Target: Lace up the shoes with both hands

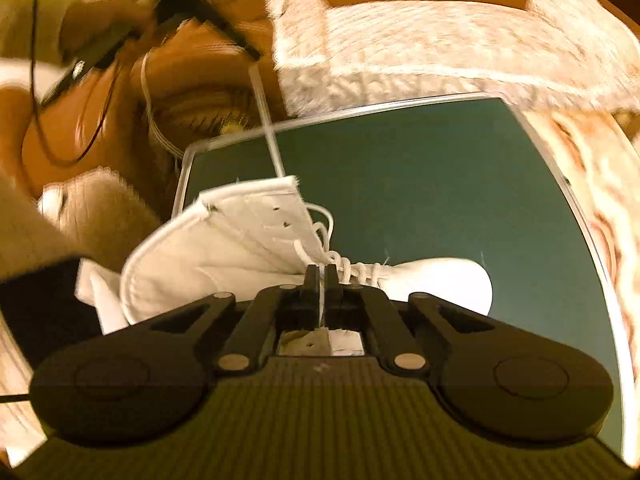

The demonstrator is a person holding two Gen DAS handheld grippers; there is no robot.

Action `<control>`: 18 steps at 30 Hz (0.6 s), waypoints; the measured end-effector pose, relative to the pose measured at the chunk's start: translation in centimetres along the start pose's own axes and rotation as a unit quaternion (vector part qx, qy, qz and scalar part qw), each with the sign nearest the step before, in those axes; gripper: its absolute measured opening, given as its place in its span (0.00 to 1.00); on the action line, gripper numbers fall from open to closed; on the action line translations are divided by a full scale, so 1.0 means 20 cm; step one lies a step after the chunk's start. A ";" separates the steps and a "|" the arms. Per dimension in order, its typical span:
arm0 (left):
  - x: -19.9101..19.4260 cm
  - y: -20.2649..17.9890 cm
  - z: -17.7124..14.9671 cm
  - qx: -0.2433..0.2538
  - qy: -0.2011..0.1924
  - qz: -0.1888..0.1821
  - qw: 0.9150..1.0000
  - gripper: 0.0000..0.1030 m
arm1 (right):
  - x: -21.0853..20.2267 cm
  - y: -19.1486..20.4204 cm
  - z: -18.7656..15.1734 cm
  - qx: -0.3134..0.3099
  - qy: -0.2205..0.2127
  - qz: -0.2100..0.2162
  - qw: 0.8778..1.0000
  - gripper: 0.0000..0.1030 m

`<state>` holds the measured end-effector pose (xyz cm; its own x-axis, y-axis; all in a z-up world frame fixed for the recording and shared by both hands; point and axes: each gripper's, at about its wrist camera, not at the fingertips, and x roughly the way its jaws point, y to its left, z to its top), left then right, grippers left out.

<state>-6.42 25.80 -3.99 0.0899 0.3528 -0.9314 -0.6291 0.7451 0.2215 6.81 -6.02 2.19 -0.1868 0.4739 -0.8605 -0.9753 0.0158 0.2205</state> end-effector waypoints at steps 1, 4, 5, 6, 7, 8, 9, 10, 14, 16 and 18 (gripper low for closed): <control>0.02 0.03 -0.01 -0.006 0.013 0.006 1.000 0.00 | 0.00 -0.02 -0.01 0.020 -0.001 -0.003 1.000 0.15; 0.06 0.09 -0.05 -0.003 0.038 0.023 0.999 0.00 | -0.01 -0.03 -0.05 0.057 0.002 -0.005 0.998 0.21; 0.06 0.11 -0.07 -0.001 0.042 0.030 0.999 0.00 | -0.01 -0.03 -0.07 0.066 0.004 -0.008 0.998 0.25; 0.08 0.13 -0.08 -0.006 0.049 0.033 0.998 0.00 | -0.01 -0.03 -0.08 0.072 0.012 -0.015 0.997 0.26; 0.08 0.15 -0.09 -0.010 0.055 0.035 0.998 0.00 | 0.01 -0.02 -0.09 0.074 0.025 -0.026 0.997 0.26; 0.09 0.16 -0.09 -0.011 0.059 0.037 0.998 0.00 | 0.03 -0.01 -0.09 0.072 0.036 -0.035 0.996 0.29; 0.09 0.17 -0.10 -0.010 0.060 0.041 0.997 0.00 | 0.04 0.00 -0.10 0.072 0.038 -0.040 0.996 0.29; 0.09 0.19 -0.11 -0.008 0.060 0.049 0.997 0.00 | 0.04 -0.01 -0.10 0.080 0.036 -0.040 0.995 0.29; 0.14 0.33 -0.18 -0.022 0.080 0.088 0.993 0.00 | 0.05 -0.04 -0.10 0.121 0.029 -0.038 0.991 0.29; 0.18 0.42 -0.22 -0.041 0.104 0.103 0.988 0.01 | 0.05 -0.03 -0.12 0.127 0.029 -0.040 0.991 0.29; 0.20 0.48 -0.26 -0.043 0.116 0.117 0.985 0.02 | 0.05 -0.02 -0.12 0.133 0.025 -0.040 0.990 0.29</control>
<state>-16.15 31.38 -7.20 -0.2376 0.3624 -0.9012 -0.6754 0.6051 0.4215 6.74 -7.74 0.08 -0.1219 0.4179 -0.9003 -0.9227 0.2866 0.2579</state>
